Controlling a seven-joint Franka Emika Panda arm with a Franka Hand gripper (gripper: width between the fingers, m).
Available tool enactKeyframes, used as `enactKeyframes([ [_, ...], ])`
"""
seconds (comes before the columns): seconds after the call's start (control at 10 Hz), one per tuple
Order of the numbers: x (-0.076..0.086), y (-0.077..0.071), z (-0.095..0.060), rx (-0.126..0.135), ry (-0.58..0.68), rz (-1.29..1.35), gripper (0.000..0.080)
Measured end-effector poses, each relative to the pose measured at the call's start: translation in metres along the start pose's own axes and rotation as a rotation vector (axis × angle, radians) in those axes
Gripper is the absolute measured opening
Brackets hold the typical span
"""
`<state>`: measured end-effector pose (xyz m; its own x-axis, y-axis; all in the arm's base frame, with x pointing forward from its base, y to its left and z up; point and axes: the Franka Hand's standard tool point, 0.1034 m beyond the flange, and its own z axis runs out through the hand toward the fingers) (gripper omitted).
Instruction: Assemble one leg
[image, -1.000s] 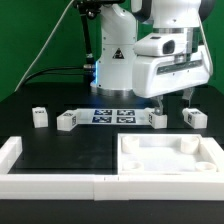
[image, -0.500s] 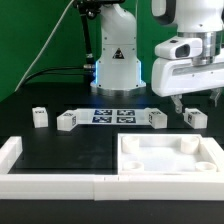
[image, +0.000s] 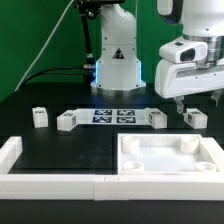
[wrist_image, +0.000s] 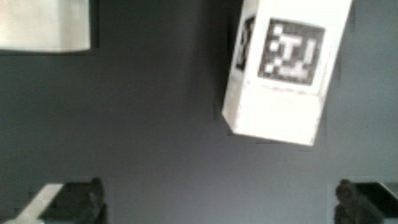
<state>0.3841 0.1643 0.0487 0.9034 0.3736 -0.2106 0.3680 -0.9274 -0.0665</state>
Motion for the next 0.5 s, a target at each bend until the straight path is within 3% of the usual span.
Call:
enactKeyframes([
  [0.5,-0.009,-0.018,0.023,0.025,-0.456,0.017,0.0649],
])
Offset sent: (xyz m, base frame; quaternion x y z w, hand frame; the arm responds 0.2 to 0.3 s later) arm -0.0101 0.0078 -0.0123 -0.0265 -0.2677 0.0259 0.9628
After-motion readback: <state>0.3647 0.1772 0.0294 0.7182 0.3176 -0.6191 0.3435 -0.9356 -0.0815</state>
